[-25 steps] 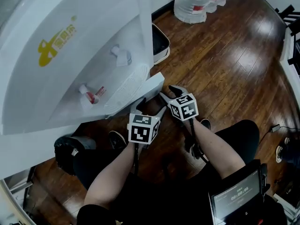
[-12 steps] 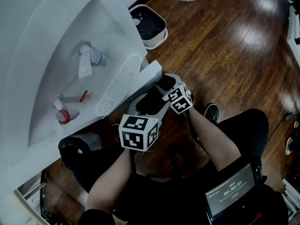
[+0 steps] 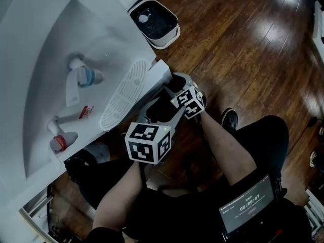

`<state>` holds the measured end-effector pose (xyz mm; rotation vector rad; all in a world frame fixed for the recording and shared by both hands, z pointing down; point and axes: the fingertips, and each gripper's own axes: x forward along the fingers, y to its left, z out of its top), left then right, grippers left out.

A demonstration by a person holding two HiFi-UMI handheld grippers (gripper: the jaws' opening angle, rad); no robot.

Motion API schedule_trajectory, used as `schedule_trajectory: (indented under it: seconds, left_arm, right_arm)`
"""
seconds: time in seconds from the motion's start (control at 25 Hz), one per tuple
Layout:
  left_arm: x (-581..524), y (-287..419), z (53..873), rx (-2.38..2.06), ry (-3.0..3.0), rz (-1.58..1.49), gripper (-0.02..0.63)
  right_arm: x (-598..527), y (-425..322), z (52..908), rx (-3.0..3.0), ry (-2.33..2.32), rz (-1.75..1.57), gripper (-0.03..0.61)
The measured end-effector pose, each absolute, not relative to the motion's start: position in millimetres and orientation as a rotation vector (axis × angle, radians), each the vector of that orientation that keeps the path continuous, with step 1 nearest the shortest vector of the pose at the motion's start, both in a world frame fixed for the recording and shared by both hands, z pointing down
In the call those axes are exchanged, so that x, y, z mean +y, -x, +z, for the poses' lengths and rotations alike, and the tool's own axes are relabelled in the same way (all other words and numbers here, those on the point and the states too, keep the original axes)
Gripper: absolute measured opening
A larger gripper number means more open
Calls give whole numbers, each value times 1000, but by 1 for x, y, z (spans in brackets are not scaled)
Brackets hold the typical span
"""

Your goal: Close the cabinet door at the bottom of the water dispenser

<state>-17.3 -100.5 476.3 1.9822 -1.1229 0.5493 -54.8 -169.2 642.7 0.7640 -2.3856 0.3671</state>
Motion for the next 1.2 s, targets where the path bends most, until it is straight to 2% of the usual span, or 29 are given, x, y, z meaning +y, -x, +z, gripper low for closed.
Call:
schedule_trajectory:
  seconds: [0.2, 0.44, 1.08, 1.2]
  left_arm:
    - [-105, 14, 477, -1114, -1973, 541, 314]
    - [-107, 8, 485, -1095, -1973, 582, 313]
    - [-123, 18, 483, -1087, -1972, 578, 310]
    - [-126, 20, 476, -1093, -1983, 551, 310]
  right_arm:
    - [-171, 53, 645, -2370, -767, 379, 218]
    - [-155, 31, 689, -2256, -715, 468, 215]
    - [-179, 72, 677, -2329, -682, 447, 204]
    - [-182, 81, 674, -2336, -683, 422, 164]
